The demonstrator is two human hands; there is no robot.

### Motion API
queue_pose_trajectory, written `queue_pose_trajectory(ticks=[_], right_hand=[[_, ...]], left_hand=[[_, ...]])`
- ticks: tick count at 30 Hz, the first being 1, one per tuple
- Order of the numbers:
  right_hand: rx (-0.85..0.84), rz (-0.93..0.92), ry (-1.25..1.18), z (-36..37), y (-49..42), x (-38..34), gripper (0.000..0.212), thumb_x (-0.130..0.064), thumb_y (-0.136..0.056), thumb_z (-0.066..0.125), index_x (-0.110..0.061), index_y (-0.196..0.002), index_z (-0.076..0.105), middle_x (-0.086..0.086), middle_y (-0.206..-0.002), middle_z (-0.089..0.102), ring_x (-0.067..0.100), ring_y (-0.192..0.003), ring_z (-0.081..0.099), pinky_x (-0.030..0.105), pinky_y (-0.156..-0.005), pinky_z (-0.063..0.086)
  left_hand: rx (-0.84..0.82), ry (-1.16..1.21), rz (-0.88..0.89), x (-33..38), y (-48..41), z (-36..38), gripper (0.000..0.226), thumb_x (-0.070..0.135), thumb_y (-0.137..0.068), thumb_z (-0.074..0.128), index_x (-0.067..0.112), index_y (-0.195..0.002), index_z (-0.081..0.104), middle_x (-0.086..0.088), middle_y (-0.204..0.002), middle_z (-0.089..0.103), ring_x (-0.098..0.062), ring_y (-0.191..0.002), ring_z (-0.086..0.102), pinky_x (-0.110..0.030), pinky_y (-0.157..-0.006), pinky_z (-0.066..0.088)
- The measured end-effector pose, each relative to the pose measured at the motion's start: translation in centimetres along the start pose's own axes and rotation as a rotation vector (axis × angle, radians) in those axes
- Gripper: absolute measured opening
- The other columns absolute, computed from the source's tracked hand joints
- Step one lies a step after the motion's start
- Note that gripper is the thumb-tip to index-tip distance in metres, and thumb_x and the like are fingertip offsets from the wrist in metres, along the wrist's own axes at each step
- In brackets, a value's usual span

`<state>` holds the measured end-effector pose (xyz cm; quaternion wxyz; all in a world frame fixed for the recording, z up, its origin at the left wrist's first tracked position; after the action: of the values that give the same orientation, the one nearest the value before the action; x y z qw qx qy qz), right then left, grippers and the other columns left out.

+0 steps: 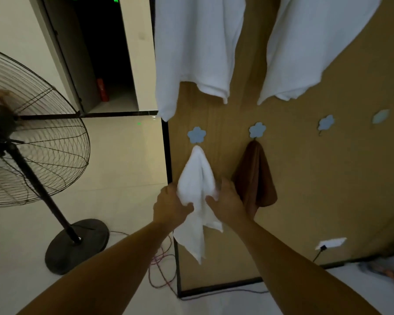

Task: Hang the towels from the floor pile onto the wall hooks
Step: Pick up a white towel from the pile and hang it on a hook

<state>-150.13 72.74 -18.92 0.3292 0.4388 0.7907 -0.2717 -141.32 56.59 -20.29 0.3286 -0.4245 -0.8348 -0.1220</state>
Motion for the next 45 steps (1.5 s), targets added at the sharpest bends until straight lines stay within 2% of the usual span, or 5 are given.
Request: queue_pose_trajectory(ticks=[7, 17, 23, 33, 45], right_hand=[[0.022, 0.051, 0.103, -3.2, 6.1, 1.1, 0.078, -0.029, -0.088, 0.063, -0.014, -0.151, 0.019, 0.007, -0.151, 0.031, 0.023, -0.139, 0.031, 0.033, -0.113, 0.029], [0.051, 0.318, 0.165, -13.8, 19.5, 10.1, 0.081, -0.039, -0.09, 0.062, -0.018, -0.153, 0.017, 0.006, -0.155, 0.024, 0.023, -0.136, 0.036, 0.033, -0.109, 0.035], [0.128, 0.508, 0.215, -23.9, 33.3, 17.3, 0.073, -0.036, -0.089, 0.063, -0.016, -0.15, 0.029, 0.01, -0.154, 0.028, 0.026, -0.135, 0.038, 0.032, -0.11, 0.033], [0.232, 0.94, 0.233, -37.0, 60.0, 29.7, 0.049, -0.039, -0.089, 0.063, -0.019, -0.132, 0.053, 0.01, -0.138, 0.049, 0.028, -0.118, 0.052, 0.034, -0.096, 0.043], [0.353, 1.413, 0.089, -39.5, 80.0, 40.7, 0.051, -0.036, -0.087, 0.064, -0.017, -0.133, 0.053, 0.012, -0.138, 0.05, 0.029, -0.12, 0.054, 0.034, -0.098, 0.044]], left_hand=[[0.08, -0.222, 0.1, 0.2, 4.0, 0.6, 0.09, 0.047, -0.074, 0.07, 0.008, -0.144, 0.029, -0.013, -0.144, 0.038, -0.03, -0.131, 0.039, -0.046, -0.102, 0.04], [-0.113, -0.377, 0.308, 8.6, 13.6, 6.7, 0.079, 0.048, -0.082, 0.059, 0.015, -0.145, 0.023, -0.008, -0.152, 0.024, -0.029, -0.14, 0.021, -0.047, -0.109, 0.027], [-0.374, -0.443, 0.457, 18.5, 25.4, 15.5, 0.083, 0.049, -0.086, 0.052, 0.017, -0.151, 0.011, -0.006, -0.156, 0.016, -0.029, -0.14, 0.016, -0.045, -0.114, 0.018], [-0.826, -0.558, 0.857, 32.0, 48.8, 29.8, 0.078, 0.051, -0.081, 0.056, 0.021, -0.147, 0.027, -0.01, -0.148, 0.033, -0.03, -0.131, 0.037, -0.045, -0.104, 0.038], [-1.19, -0.639, 1.081, 37.7, 66.0, 48.5, 0.078, 0.048, -0.083, 0.056, 0.022, -0.149, 0.023, -0.01, -0.147, 0.033, -0.031, -0.131, 0.035, -0.042, -0.101, 0.035]])
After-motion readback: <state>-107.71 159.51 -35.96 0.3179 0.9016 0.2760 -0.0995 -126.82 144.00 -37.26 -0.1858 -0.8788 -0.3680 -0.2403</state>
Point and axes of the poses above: each hand's wrist, its own y-axis away from the middle knuckle, its own z-axis out of the palm, x = y × z, the point moved 8 cm from there along -y, towards the middle knuckle
